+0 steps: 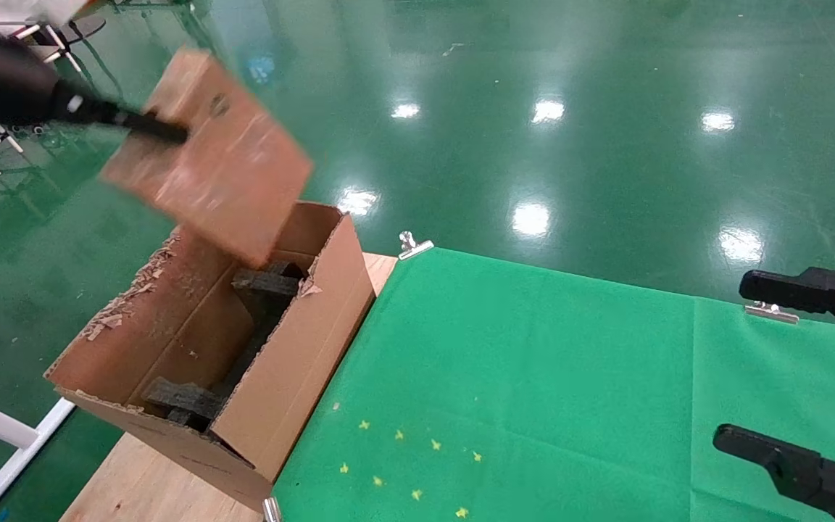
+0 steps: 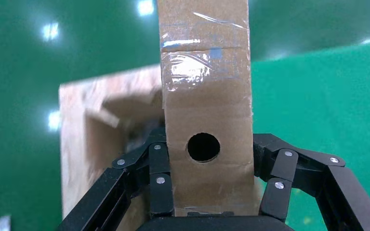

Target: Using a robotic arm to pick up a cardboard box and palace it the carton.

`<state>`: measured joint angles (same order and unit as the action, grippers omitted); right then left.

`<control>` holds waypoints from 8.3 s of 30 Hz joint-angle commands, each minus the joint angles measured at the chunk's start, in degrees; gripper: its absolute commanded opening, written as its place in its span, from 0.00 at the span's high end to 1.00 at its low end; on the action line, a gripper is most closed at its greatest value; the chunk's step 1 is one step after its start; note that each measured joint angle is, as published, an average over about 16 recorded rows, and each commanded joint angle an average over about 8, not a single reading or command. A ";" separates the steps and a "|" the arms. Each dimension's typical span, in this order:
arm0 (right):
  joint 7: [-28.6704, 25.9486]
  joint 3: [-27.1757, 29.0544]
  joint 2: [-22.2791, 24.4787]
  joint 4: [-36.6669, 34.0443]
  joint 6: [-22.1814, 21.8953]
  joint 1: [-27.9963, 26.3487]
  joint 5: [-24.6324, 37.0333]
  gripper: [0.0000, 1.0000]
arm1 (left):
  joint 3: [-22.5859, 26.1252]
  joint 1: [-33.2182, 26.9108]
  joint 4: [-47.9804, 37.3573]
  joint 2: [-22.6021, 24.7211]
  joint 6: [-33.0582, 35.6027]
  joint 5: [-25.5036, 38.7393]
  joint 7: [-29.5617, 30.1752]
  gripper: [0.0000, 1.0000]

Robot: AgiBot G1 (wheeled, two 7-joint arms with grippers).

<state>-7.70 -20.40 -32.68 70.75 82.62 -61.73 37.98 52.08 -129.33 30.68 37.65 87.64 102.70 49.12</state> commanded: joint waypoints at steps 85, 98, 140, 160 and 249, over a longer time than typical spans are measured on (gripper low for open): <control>0.00 -0.01 0.00 0.00 0.00 0.00 -0.01 0.00 | -4.11 30.16 -31.90 4.88 -33.13 -4.59 -18.01 1.00; 0.00 -0.01 0.00 0.00 0.00 0.00 -0.01 0.00 | -5.26 35.10 -31.48 6.13 -36.94 -6.21 -17.44 1.00; 0.01 -0.01 0.01 -0.02 -0.02 0.01 -0.01 0.00 | -5.07 31.83 -31.29 5.77 -35.25 -6.06 -14.52 0.00; 0.01 -0.01 0.01 -0.02 -0.02 0.01 -0.01 0.00 | -13.50 17.06 -23.09 2.33 -8.77 -19.29 -7.40 0.00; 0.02 -0.01 0.04 -0.04 -0.06 0.04 -0.04 0.00 | -36.44 68.68 44.04 -2.78 -2.02 -61.61 -38.67 0.00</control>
<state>-7.68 -20.41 -32.64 70.71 82.56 -61.69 37.94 15.64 -60.59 74.80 34.88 85.62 41.08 10.42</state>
